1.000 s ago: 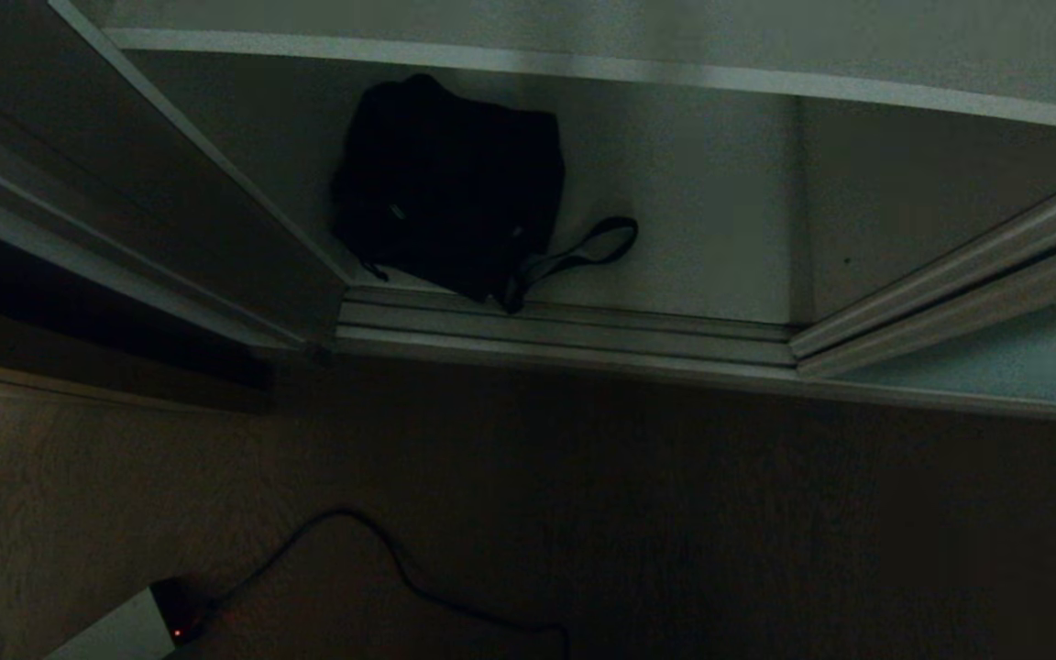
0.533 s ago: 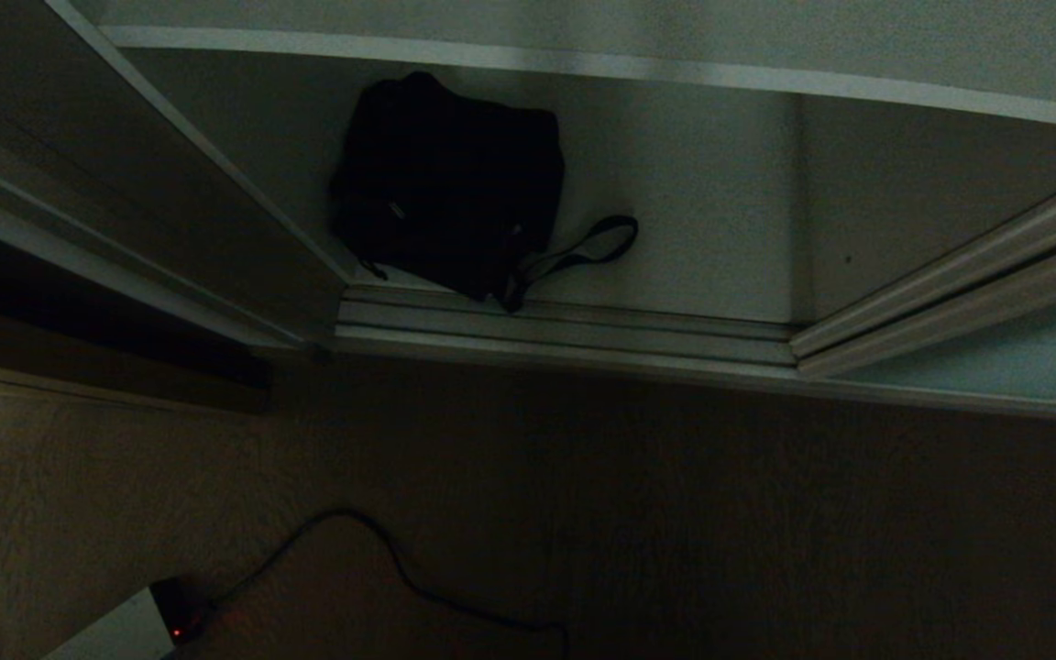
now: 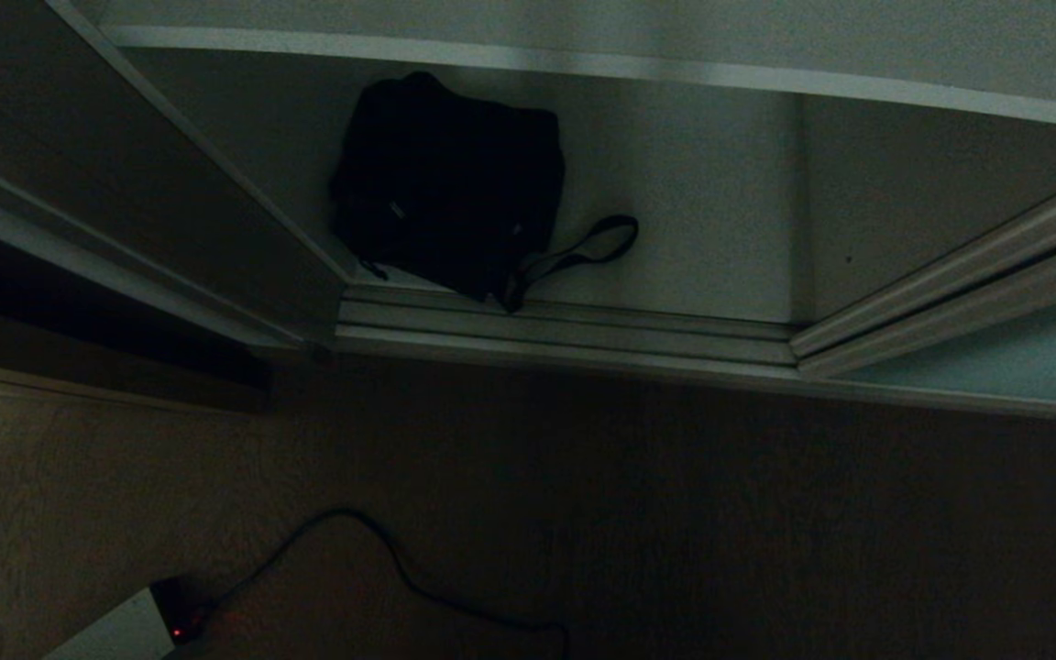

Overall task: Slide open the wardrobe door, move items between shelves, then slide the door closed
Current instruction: Place the bag on the higher shelf

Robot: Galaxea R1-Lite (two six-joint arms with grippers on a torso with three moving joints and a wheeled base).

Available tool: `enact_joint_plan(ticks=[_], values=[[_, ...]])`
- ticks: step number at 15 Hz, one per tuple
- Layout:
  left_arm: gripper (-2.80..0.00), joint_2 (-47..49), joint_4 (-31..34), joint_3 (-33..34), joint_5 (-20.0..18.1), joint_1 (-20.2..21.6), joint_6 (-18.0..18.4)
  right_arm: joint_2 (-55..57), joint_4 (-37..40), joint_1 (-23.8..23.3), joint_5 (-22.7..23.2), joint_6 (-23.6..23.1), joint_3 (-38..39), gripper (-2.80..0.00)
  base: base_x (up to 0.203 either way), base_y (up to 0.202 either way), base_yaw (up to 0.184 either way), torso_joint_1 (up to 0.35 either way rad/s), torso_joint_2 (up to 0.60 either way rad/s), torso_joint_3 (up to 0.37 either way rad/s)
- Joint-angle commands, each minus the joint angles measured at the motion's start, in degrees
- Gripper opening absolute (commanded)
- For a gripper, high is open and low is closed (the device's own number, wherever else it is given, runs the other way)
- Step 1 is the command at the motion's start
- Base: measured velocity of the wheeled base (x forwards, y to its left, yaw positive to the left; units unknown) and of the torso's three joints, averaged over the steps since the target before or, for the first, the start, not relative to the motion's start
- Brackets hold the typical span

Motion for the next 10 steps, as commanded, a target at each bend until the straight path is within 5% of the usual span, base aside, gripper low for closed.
enact_joint_plan(ticks=[1, 5, 10], values=[[-2.80, 13.9, 0.4, -4.6, -0.3, -0.1, -6.4, -0.2, 0.0, 0.0, 0.0, 0.0, 0.1, -2.80, 0.000, 0.000, 0.000, 0.000, 0.00, 0.000], [-2.80, 38.5, -2.4, -14.4, -6.2, -0.3, -21.7, -0.2, 0.0, 0.0, 0.0, 0.0, 0.0, -2.80, 0.000, 0.000, 0.000, 0.000, 0.00, 0.000], [-2.80, 60.9, -11.9, -22.9, -13.6, -1.1, -28.6, -0.2, -0.1, 0.0, 0.0, 0.0, 0.1, -2.80, 0.000, 0.000, 0.000, 0.000, 0.00, 0.000]])
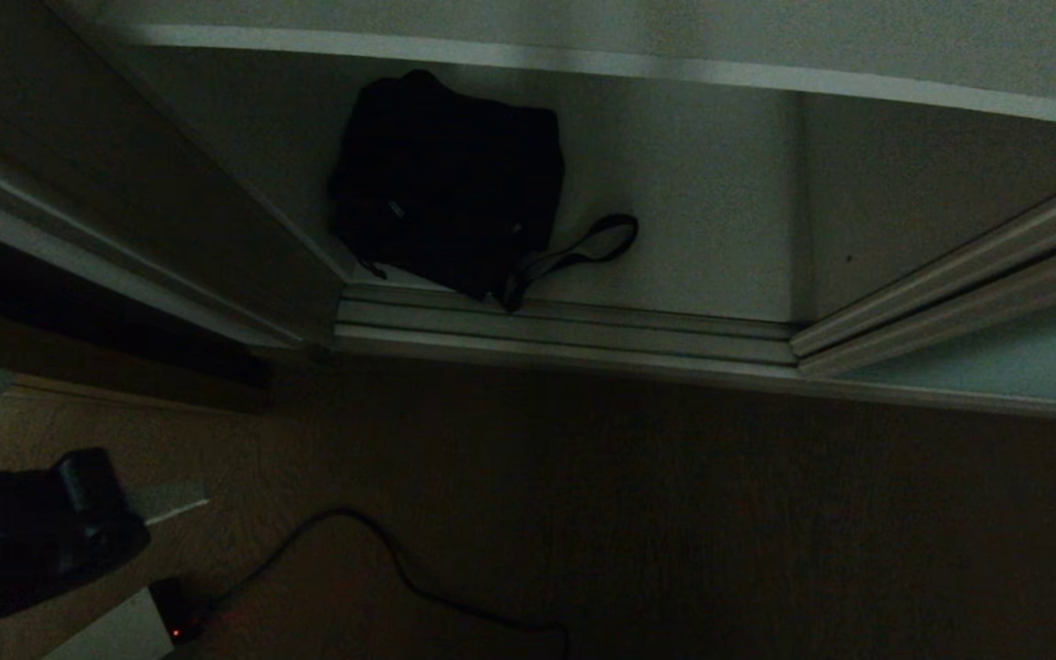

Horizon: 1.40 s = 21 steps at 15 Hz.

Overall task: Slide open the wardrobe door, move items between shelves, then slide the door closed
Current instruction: Place the bag on the higher shelf

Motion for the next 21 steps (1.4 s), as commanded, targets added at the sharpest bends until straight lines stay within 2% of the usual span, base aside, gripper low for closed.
enact_joint_plan(ticks=[1, 3, 5, 7, 11, 15, 20, 21], values=[[-2.80, 13.0, -1.4, -3.7, -2.3, -0.3, -0.8, -0.2, 0.0, 0.0, 0.0, 0.0, 0.1, -2.80, 0.000, 0.000, 0.000, 0.000, 0.00, 0.000], [-2.80, 19.4, -2.5, -8.2, -5.7, -1.3, -1.3, -0.2, 0.0, 0.0, 0.0, 0.0, 0.0, -2.80, 0.000, 0.000, 0.000, 0.000, 0.00, 0.000], [-2.80, 25.1, -2.8, -13.8, -7.1, -3.8, -1.4, -0.2, 0.1, 0.0, 0.0, 0.0, 0.1, -2.80, 0.000, 0.000, 0.000, 0.000, 0.00, 0.000], [-2.80, 29.7, -3.0, -20.3, -7.4, -6.3, -1.5, -0.2, 0.0, 0.0, 0.0, 0.0, 0.1, -2.80, 0.000, 0.000, 0.000, 0.000, 0.00, 0.000], [-2.80, 39.3, -3.2, -32.8, -6.6, -7.9, -1.6, -0.2, 0.0, 0.0, 0.0, 0.0, 0.0, -2.80, 0.000, 0.000, 0.000, 0.000, 0.00, 0.000], [-2.80, 49.1, -6.8, -42.1, -0.2, -9.4, -2.2, -0.2, 0.0, 0.0, 0.0, 0.0, 0.0, -2.80, 0.000, 0.000, 0.000, 0.000, 0.00, 0.000], [-2.80, 56.7, -13.1, -53.1, 11.8, -12.0, -2.2, -0.2, 0.1, 0.0, 0.0, 0.0, 0.0, -2.80, 0.000, 0.000, 0.000, 0.000, 0.00, 0.000], [0.00, 58.4, -13.3, -56.1, 13.2, -12.1, -2.2, -0.2, 0.0, 0.0, 0.0, 0.0, 0.0, -2.80, 0.000, 0.000, 0.000, 0.000, 0.00, 0.000]])
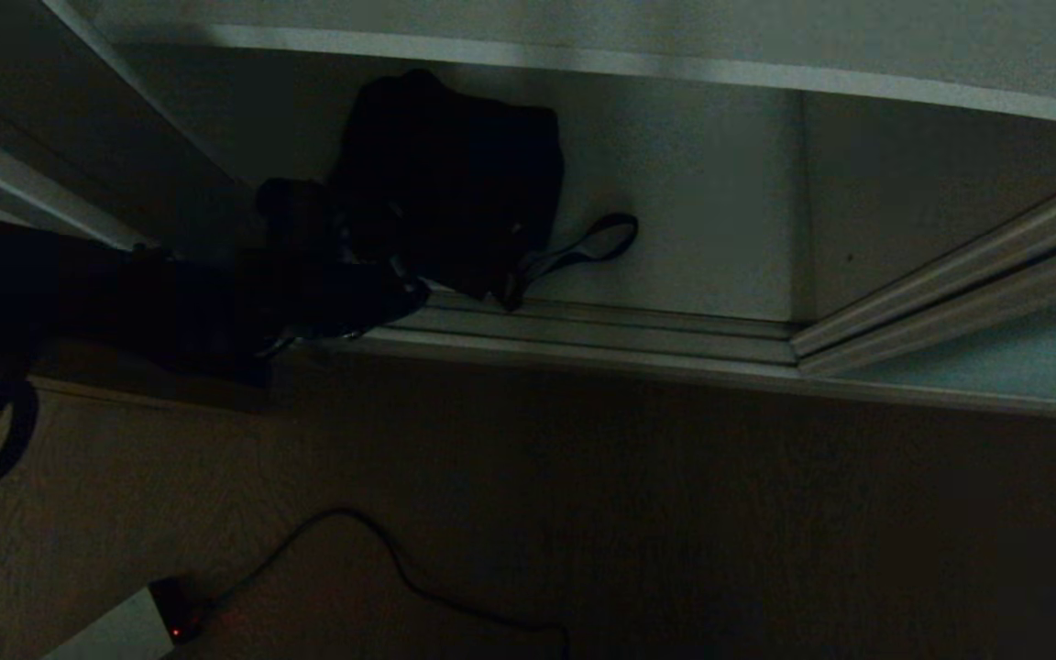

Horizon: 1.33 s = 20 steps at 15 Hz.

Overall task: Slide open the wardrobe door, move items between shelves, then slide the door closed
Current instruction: Place the bag on the higher shelf

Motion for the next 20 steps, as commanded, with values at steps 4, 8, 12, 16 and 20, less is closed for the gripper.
enact_joint_plan(ticks=[4, 8, 12, 16, 20], values=[[0.00, 10.6, -0.5, -10.6, 5.6, -0.4, -0.3, -0.2, 0.1, 0.0, 0.0, 0.0, 0.0, -2.80, 0.000, 0.000, 0.000, 0.000, 0.00, 0.000], [0.00, 16.2, -1.5, -19.6, 8.9, -0.3, -2.9, -0.2, 0.1, 0.0, 0.0, 0.0, 0.0, -2.80, 0.000, 0.000, 0.000, 0.000, 0.00, 0.000], [0.00, 21.3, -12.5, -20.6, 10.4, -0.1, -3.0, -0.2, 0.0, 0.0, 0.0, 0.0, 0.0, -2.80, 0.000, 0.000, 0.000, 0.000, 0.00, 0.000], [0.00, 24.4, -20.8, -20.6, 9.3, 2.4, -3.4, -0.2, 0.1, 0.0, 0.0, 0.0, 0.0, -2.80, 0.000, 0.000, 0.000, 0.000, 0.00, 0.000], [0.00, 26.3, -30.9, -20.6, 4.8, 4.8, -2.3, -0.2, 0.0, 0.0, 0.0, 0.0, 0.0, -2.80, 0.000, 0.000, 0.000, 0.000, 0.00, 0.000]])
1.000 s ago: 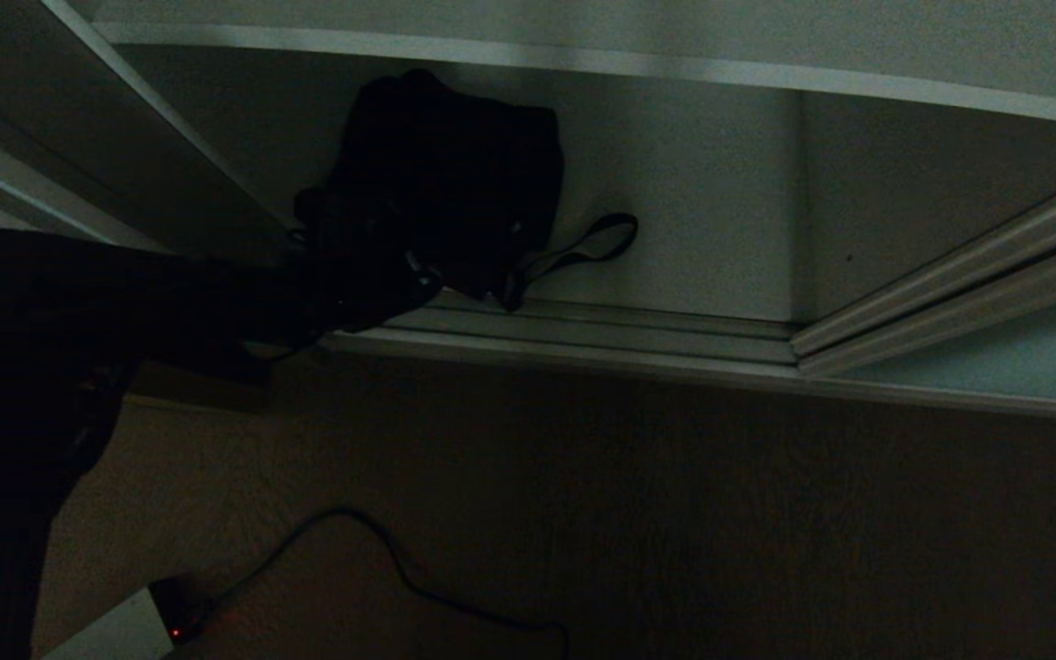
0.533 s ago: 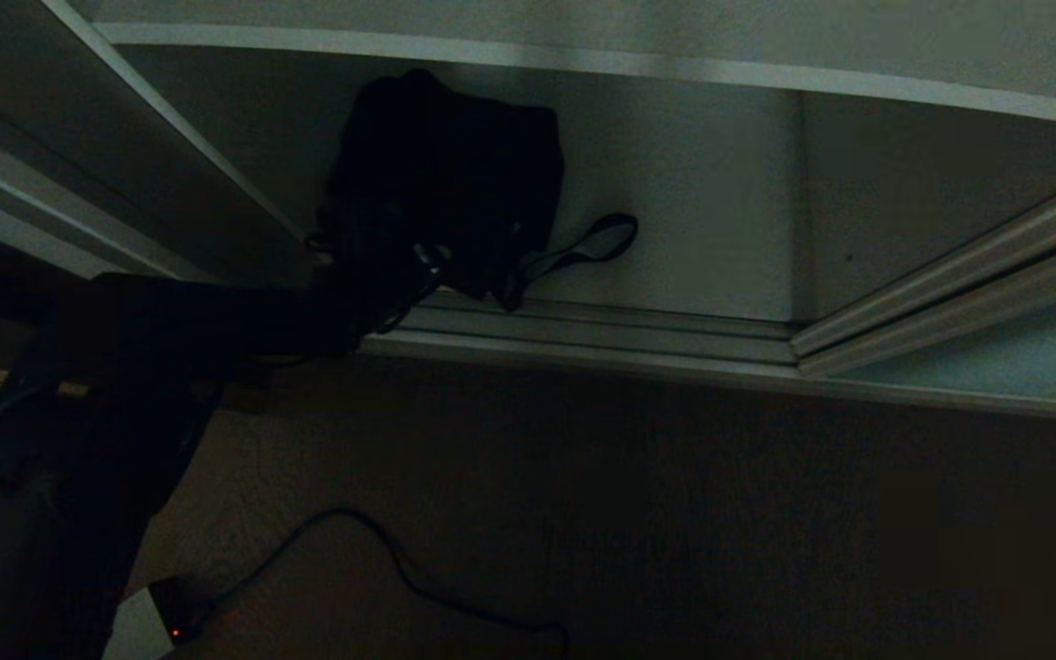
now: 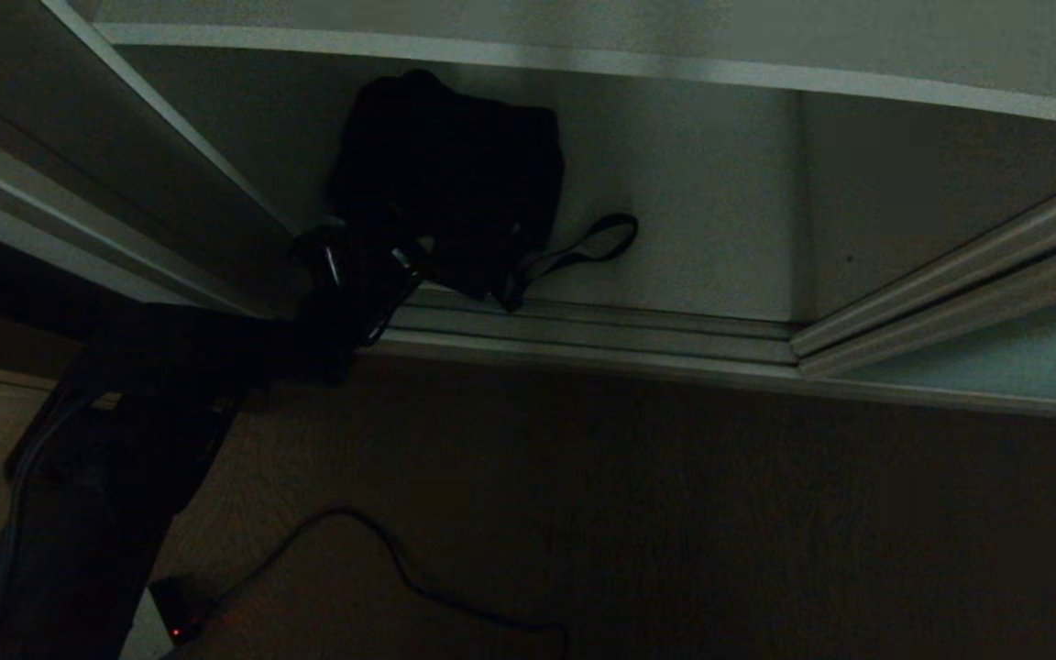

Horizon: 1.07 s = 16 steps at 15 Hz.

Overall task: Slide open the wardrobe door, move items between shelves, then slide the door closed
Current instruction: Place the bag on the higher shelf

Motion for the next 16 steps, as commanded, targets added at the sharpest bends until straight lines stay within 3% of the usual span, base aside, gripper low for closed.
enact_joint_plan(ticks=[1, 8, 12, 16], values=[[0.00, 2.0, -3.0, 0.0, -1.6, 0.5, 0.5, -0.2, 0.0, 0.0, 0.0, 0.0, 0.0, -2.80, 0.000, 0.000, 0.000, 0.000, 0.00, 0.000], [0.00, 3.8, -5.8, 0.0, -2.3, -0.5, 0.1, -0.2, 0.0, 0.0, 0.0, 0.0, 0.0, -2.80, 0.000, 0.000, 0.000, 0.000, 0.00, 0.000], [0.00, 4.6, -6.2, 0.0, -5.7, -1.7, 0.2, -0.2, 0.0, 0.0, 0.0, 0.0, 0.0, -2.80, 0.000, 0.000, 0.000, 0.000, 0.00, 0.000], [0.00, 5.9, -11.3, 0.0, -5.9, -1.8, 0.3, -0.2, 0.0, 0.0, 0.0, 0.0, 0.0, -2.80, 0.023, 0.000, 0.000, 0.001, 0.00, 0.001]])
